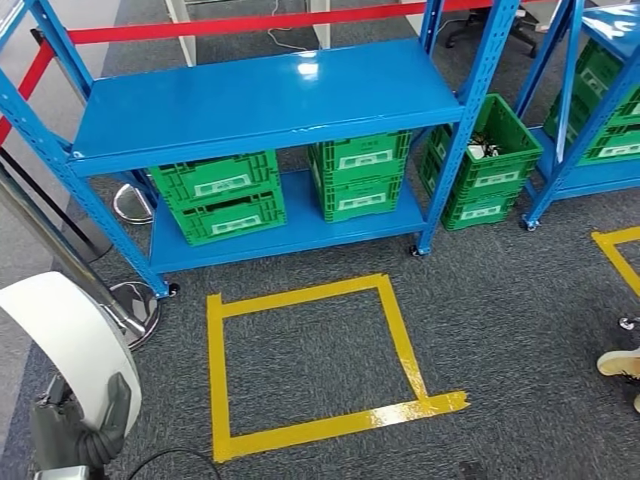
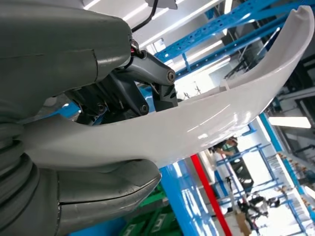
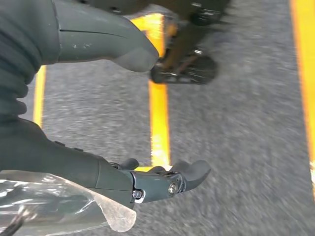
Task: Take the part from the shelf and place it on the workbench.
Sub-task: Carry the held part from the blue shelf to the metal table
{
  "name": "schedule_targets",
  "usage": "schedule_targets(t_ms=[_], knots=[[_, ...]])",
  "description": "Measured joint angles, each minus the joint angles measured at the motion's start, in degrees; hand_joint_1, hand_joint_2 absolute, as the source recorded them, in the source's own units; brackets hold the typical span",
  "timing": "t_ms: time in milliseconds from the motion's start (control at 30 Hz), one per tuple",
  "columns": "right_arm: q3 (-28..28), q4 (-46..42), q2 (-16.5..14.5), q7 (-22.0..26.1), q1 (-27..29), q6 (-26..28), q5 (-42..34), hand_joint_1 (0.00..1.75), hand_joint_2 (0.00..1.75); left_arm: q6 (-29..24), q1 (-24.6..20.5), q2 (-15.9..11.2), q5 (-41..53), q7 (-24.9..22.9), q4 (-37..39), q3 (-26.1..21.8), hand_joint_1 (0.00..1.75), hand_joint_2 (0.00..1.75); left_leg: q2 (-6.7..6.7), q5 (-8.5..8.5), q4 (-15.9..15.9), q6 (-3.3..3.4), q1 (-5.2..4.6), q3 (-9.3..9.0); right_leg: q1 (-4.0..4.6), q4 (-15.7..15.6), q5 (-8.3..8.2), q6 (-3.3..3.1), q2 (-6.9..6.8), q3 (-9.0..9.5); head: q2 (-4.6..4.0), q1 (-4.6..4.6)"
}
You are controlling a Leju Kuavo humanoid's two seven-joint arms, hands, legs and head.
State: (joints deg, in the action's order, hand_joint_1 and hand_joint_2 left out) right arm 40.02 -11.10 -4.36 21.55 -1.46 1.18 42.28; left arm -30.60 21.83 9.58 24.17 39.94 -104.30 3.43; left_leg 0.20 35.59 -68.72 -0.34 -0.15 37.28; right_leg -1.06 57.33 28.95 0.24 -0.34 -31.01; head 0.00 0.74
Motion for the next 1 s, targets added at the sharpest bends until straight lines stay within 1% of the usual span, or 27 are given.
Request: schedule_targets(t_ms=[33, 67, 100, 133, 167, 200, 233, 267, 300, 367, 400, 433, 467, 500, 533, 567, 600, 633, 667, 700, 767, 800, 833, 867, 900, 933, 1000], knots=[[0.48, -0.01, 0.0, 1.14, -0.25, -0.47, -0.47, 0.0, 1.75, 0.39, 0.09, 0.12, 0.22, 0.01, 0.0, -0.24, 1.75, 1.75, 0.0, 1.58, -3.13, -0.11, 0.07, 0.12, 0.04, 0.14, -0.63, -0.02, -0.04, -0.89, 0.0, -0.05], [1.04, -0.01, 0.0, 2.22, -0.5, -1.08, -1.09, 0.0, 1.75, 0.69, 0.15, 0.26, 0.38, 0.01, 0.0, -0.48, 1.75, 1.75, 0.0, 1.7, -5.01, -0.13, 0.09, -0.29, 0.07, 0.34, -1.22, -0.01, -0.09, -1.81, 0.0, -0.03], [1.63, -0.02, -0.01, 3.16, -0.75, -1.74, -1.75, 0.0, 1.75, 0.94, 0.2, 0.42, 0.51, 0.01, 0.0, -0.71, 1.75, 1.75, 0.0, 0.56, -5.08, -0.05, 0.1, -1.43, 0.1, 0.56, -1.77, 0.0, -0.13, -2.74, 0.0, -0.05], [2.28, -0.03, -0.04, 4.14, -1.04, -2.59, -2.41, 0.0, 1.75, 1.19, 0.22, 0.57, 0.66, 0.01, 0.0, -0.93, 1.75, 1.75, -0.01, -1.26, -3.14, 0.14, 0.09, -3.44, 0.14, 0.75, -2.35, 0.03, -0.15, -3.66, 0.0, -0.05], [2.87, -0.05, -0.15, 5.12, -1.41, -3.49, -2.91, 0.0, 1.75, 1.44, 0.21, 0.71, 0.84, 0.02, -0.01, -1.08, 1.75, 1.75, -0.02, -2.82, 0.35, 0.44, 0.05, -6.18, 0.18, 0.9, -2.94, 0.1, -0.12, -4.44, 0.0, -0.04], [3.32, -0.1, -0.33, 5.98, -1.84, -4.29, -3.23, 0.0, 1.75, 1.67, 0.19, 0.84, 1.02, 0.02, -0.03, -1.18, 1.75, 1.75, -0.03, -3.43, 4.95, 0.81, -0.06, -9.29, 0.27, 1.01, -3.53, 0.29, -0.04, -5.06, 0.0, -0.04], [3.68, -0.18, -0.55, 6.65, -2.3, -4.94, -3.42, 0.0, 1.75, 1.85, 0.16, 0.98, 1.19, 0.04, -0.07, -1.27, 1.75, 1.75, -0.04, -3.31, 9.13, 1.1, -0.19, -11.94, 0.31, 1.02, -4.16, 0.56, 0.02, -5.48, 0.0, -0.01], [3.94, -0.26, -0.76, 6.99, -2.78, -5.29, -3.47, 0.0, 1.75, 2.03, 0.14, 1.1, 1.34, 0.06, -0.13, -1.34, 1.75, 1.75, -0.05, -2.87, 11.93, 1.32, -0.36, -13.55, 0.28, 0.9, -4.83, 0.89, 0.07, -5.68, 0.0, -0.01], [4.17, -0.32, -0.97, 7.06, -3.18, -5.43, -3.47, 0.0, 1.75, 2.16, 0.13, 1.22, 1.46, 0.09, -0.2, -1.43, 1.75, 1.75, -0.05, -2.54, 13.46, 1.5, -0.54, -14.19, 0.22, 0.68, -5.52, 1.25, 0.08, -5.8, 0.0, -0.05], [4.6, -0.38, -1.2, 6.8, -3.63, -5.45, -3.26, 0.0, 1.75, 2.4, 0.18, 1.44, 1.65, 0.14, -0.28, -1.69, 1.75, 1.75, -0.03, -3.79, 13.82, 2.0, -0.54, -13.27, 0.06, 0.2, -6.15, 1.88, 0.04, -6.1, 0.0, -0.11], [4.75, -0.4, -1.28, 6.57, -3.68, -5.4, -3.08, 0.0, 1.75, 2.46, 0.21, 1.56, 1.7, 0.15, -0.31, -1.86, 1.75, 1.75, -0.05, -4.58, 13.98, 2.4, -0.44, -12.56, 0.04, 0.67, -4.94, 2.12, 0.06, -6.43, 0.0, -0.05], [4.86, -0.42, -1.33, 6.32, -3.66, -5.34, -2.91, 0.0, 1.75, 2.51, 0.25, 1.68, 1.72, 0.15, -0.32, -2.03, 1.75, 1.75, -0.09, -5.48, 14.09, 2.75, -0.31, -11.67, 0.04, 2.12, -2.57, 2.3, 0.09, -7.04, 0.0, 0.08], [4.95, -0.44, -1.38, 6.04, -3.65, -5.27, -2.77, 0.0, 1.75, 2.56, 0.29, 1.8, 1.74, 0.15, -0.32, -2.17, 1.75, 1.75, -0.18, -6.25, 14.04, 3.01, -0.29, -10.72, 0.0, 4.7, 0.75, 2.39, 0.14, -7.71, 0.0, 0.15], [5.0, -0.44, -1.44, 5.76, -3.65, -5.17, -2.64, 0.0, 1.75, 2.6, 0.34, 1.89, 1.76, 0.15, -0.33, -2.29, 1.75, 1.75, -0.35, -6.99, 13.9, 3.2, -0.34, -9.7, 0.01, 8.12, 3.87, 2.47, 0.15, -8.36, 0.0, 0.25], [5.02, -0.44, -1.49, 5.53, -3.66, -5.04, -2.53, 0.0, 1.75, 2.65, 0.39, 1.96, 1.78, 0.15, -0.33, -2.4, 1.75, 1.75, -0.56, -7.78, 13.72, 3.23, -0.43, -8.59, 0.01, 11.85, 5.85, 2.52, 0.15, -8.85, 0.0, 0.26], [5.03, -0.44, -1.51, 5.32, -3.7, -4.89, -2.41, 0.0, 1.75, 2.68, 0.44, 2.01, 1.79, 0.15, -0.33, -2.5, 1.75, 1.75, -0.83, -8.59, 13.48, 3.23, -0.51, -7.36, 0.03, 14.91, 6.18, 2.55, 0.18, -8.81, 0.0, 0.24], [5.03, -0.44, -1.52, 5.14, -3.71, -4.76, -2.27, 0.0, 1.75, 2.68, 0.46, 2.05, 1.79, 0.15, -0.33, -2.59, 1.75, 1.75, -1.17, -9.39, 13.22, 3.15, -0.57, -6.04, 0.07, 16.59, 4.93, 2.5, 0.23, -8.11, 0.0, 0.24], [5.03, -0.44, -1.52, 5.01, -3.71, -4.65, -2.16, 0.0, 1.75, 2.65, 0.47, 2.08, 1.79, 0.15, -0.33, -2.65, 1.75, 1.75, -1.59, -10.14, 12.94, 3.02, -0.6, -4.69, 0.1, 16.45, 2.91, 2.37, 0.42, -6.56, 0.0, 0.24], [5.03, -0.44, -1.52, 4.91, -3.7, -4.58, -2.05, 0.0, 1.75, 2.59, 0.46, 2.09, 1.79, 0.15, -0.33, -2.69, 1.75, 1.75, -2.05, -10.84, 12.64, 2.84, -0.6, -3.5, 0.12, 14.28, 1.24, 2.14, 1.0, -4.05, 0.0, 0.24], [5.04, -0.47, -1.52, 4.84, -3.7, -4.53, -1.98, 0.0, 1.75, 2.52, 0.44, 2.09, 1.79, 0.15, -0.34, -2.71, 1.75, 1.75, -2.51, -11.44, 12.31, 2.62, -0.65, -2.53, 0.18, 10.3, 0.92, 1.85, 2.19, -0.31, 0.0, 0.25], [5.05, -0.52, -1.57, 4.77, -3.69, -4.46, -1.88, 0.0, 1.75, 2.35, 0.33, 2.09, 1.75, 0.16, -0.4, -2.72, 1.75, 1.75, -3.42, -12.66, 11.63, 2.15, -0.82, -1.31, 0.2, 0.86, 3.47, 1.31, 4.25, 6.44, 0.0, 0.14], [5.05, -0.55, -1.65, 4.74, -3.7, -4.45, -1.83, 0.0, 1.75, 2.28, 0.28, 2.09, 1.73, 0.17, -0.43, -2.71, 1.75, 1.75, -3.91, -13.24, 11.47, 1.9, -0.88, -0.96, 0.29, -2.13, 4.76, 1.12, 4.58, 8.37, 0.0, 0.12], [5.06, -0.55, -1.77, 4.73, -3.66, -4.45, -1.76, 0.0, 1.75, 2.2, 0.26, 2.08, 1.7, 0.19, -0.44, -2.71, 1.75, 1.75, -4.52, -13.86, 11.38, 1.63, -0.87, -0.7, 0.27, -3.54, 5.23, 0.87, 4.1, 8.75, 0.0, 0.07], [5.06, -0.55, -1.95, 4.7, -3.65, -4.44, -1.69, 0.0, 1.75, 2.12, 0.3, 2.08, 1.68, 0.19, -0.44, -2.7, 1.75, 1.75, -4.7, -14.06, 11.33, 1.35, -0.81, -0.46, 0.29, -3.4, 4.98, 0.56, 3.36, 8.48, 0.0, 0.06], [5.07, -0.55, -2.08, 4.67, -3.6, -4.44, -1.63, 0.0, 1.75, 2.04, 0.35, 2.06, 1.68, 0.19, -0.44, -2.68, 1.75, 1.75, -4.29, -13.29, 10.82, 1.0, -0.76, -0.16, 0.23, -3.39, 4.63, 0.14, 2.54, 8.22, 0.0, -0.01], [5.09, -0.55, -2.19, 4.63, -3.51, -4.4, -1.58, 0.0, 1.75, 1.95, 0.36, 2.04, 1.7, 0.19, -0.44, -2.61, 1.75, 1.75, -3.5, -11.53, 9.35, 0.63, -0.67, 0.31, 0.16, -3.39, 4.24, -0.24, 1.67, 7.91, 0.0, -0.16], [5.14, -0.55, -2.24, 4.57, -3.34, -4.29, -1.53, 0.0, 1.75, 1.79, 0.29, 1.97, 1.83, 0.19, -0.44, -2.42, 1.75, 1.75, -1.53, -6.09, 3.13, -0.12, -0.34, 1.86, 0.21, -3.3, 3.57, -0.57, 0.01, 7.18, 0.0, -0.42]])
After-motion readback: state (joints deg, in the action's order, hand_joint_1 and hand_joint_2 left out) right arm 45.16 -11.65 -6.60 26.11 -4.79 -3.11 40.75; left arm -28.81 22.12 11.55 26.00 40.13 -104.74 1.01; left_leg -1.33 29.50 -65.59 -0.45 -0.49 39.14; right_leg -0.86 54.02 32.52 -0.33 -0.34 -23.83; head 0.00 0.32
